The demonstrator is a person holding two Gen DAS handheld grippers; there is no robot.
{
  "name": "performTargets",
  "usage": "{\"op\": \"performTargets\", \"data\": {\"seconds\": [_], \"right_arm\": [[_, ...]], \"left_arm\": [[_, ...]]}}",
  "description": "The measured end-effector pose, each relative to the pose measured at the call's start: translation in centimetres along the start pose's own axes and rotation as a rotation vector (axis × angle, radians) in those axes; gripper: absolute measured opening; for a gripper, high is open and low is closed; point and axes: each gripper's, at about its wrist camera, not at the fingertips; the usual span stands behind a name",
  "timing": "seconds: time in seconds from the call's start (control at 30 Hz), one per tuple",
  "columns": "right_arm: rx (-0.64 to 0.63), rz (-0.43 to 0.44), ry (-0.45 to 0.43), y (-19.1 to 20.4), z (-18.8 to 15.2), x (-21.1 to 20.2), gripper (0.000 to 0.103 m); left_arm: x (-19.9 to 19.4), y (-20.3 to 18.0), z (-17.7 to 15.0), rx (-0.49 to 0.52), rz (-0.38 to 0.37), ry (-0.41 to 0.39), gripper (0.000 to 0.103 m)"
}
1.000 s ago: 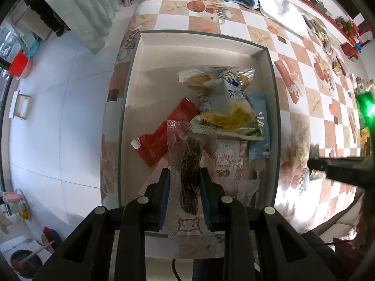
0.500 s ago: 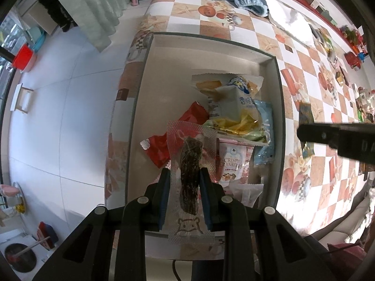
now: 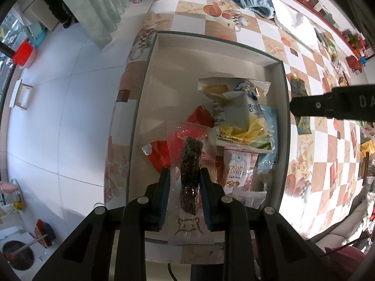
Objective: Organize snacks
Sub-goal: 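Carry the jerky stick and floral candy over the beige tray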
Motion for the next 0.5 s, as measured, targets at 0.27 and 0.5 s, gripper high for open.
{"op": "performTargets", "data": {"seconds": [0.27,0.5], "right_arm": [[0.025,-0.008,-0.007,0.0,1.8,0.2,0.027],[0.022,-0.025,-0.011,0.2,3.6,0.7,0.027]], "left_arm": [[0.5,-0.1,0.7,0.001,0.001,0.010,0.027],[1.3,-0.1,1.7,-0.003,0.002,0.025,0.027]]}}
Point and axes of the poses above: each gripper's, at about its wrist camera, not at the fingertips, and x roughly the way its jaws point, y to its left, z to its top, and after that the axes turned 9 degrees about x, right-handed
